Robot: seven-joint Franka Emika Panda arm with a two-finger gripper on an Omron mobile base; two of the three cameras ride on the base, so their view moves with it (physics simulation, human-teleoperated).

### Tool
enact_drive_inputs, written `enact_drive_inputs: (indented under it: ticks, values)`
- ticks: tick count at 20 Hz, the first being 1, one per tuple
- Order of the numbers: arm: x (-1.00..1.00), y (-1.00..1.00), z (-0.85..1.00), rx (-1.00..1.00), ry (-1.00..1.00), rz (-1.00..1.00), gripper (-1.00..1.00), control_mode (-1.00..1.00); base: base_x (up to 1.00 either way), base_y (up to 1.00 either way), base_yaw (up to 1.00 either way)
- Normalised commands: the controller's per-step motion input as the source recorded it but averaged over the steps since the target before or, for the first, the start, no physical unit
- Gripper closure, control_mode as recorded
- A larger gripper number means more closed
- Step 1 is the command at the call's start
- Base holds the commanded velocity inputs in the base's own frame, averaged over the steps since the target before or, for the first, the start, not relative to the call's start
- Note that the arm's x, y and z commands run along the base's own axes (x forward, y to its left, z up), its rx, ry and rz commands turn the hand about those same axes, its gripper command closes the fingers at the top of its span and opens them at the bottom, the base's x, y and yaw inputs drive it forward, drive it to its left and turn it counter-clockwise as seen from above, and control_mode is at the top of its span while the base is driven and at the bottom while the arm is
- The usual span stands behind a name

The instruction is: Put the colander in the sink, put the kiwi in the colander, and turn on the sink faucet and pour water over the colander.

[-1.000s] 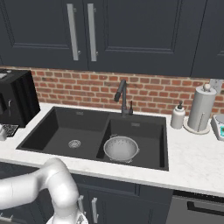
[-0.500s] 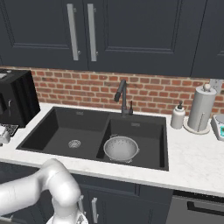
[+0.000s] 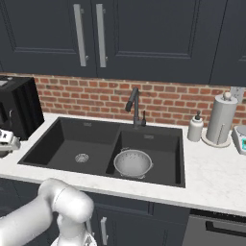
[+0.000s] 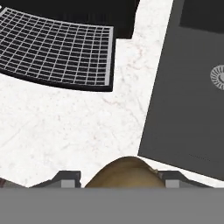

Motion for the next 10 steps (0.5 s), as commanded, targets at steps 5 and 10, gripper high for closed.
enact_drive_inputs:
  ticks: [5,10]
  values:
    - [0.0,-1.0,0.94,0.0,-0.18,-0.01,1.0,-1.0,0.0,0.0,0.0]
    - [0.0,-1.0,0.62,0.0,-0.04,-0.06,1.0,-1.0,0.0,0.0,0.0]
